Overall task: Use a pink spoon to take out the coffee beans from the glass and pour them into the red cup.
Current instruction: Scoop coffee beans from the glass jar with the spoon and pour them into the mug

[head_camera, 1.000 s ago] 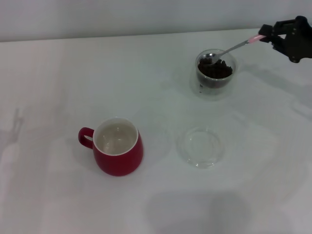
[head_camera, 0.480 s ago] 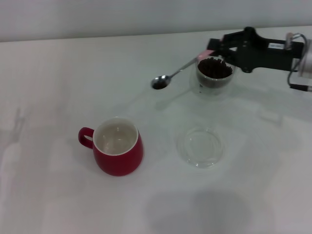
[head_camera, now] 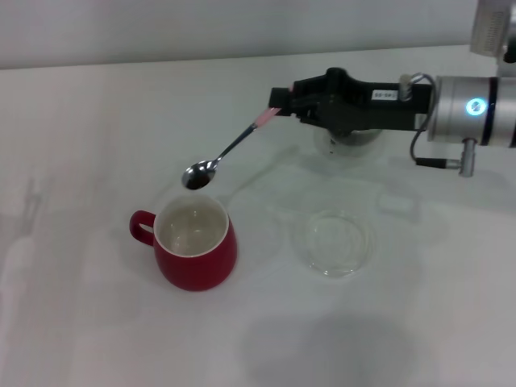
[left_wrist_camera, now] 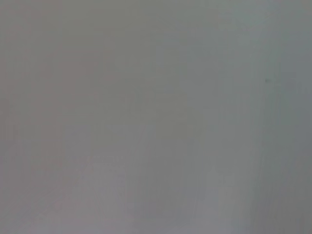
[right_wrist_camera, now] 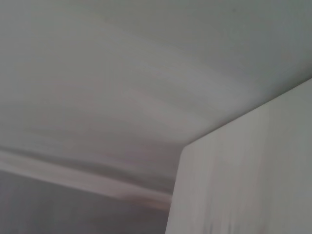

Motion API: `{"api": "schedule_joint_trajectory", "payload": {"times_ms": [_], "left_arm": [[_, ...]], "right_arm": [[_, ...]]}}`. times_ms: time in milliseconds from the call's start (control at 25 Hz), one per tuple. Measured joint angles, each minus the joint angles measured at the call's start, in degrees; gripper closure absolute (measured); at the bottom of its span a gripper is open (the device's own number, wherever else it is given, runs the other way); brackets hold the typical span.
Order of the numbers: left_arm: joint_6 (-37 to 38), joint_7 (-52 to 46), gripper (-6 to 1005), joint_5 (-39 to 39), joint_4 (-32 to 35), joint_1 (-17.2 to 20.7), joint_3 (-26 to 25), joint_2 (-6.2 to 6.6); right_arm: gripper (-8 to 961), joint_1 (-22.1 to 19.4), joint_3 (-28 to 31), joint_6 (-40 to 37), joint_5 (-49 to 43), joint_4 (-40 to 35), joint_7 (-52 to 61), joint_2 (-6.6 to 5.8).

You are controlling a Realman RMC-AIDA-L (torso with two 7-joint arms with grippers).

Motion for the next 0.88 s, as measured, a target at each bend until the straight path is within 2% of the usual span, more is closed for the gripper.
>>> {"api": "schedule_joint_trajectory", "payload": {"times_ms": [160, 600, 880], "left_arm": [[-0.1, 0.0, 199, 0.0, 0.0, -0.1, 0.0, 0.00], [-0.6, 0.0, 198, 0.0, 0.0, -0.4, 0.0, 0.10], [-0.6, 0.0, 198, 0.0, 0.0, -0.5, 0.0, 0.09]], "right_arm": [[801, -0.1, -0.8, 0.7, -1.6, -2.1, -2.6, 1.65], [796, -0.7, -2.5, 2.3, -1.1, -2.3, -12.2, 2.22], [793, -0.9, -2.7, 1.2, -0.2, -2.5, -23.7, 2.29]]}}
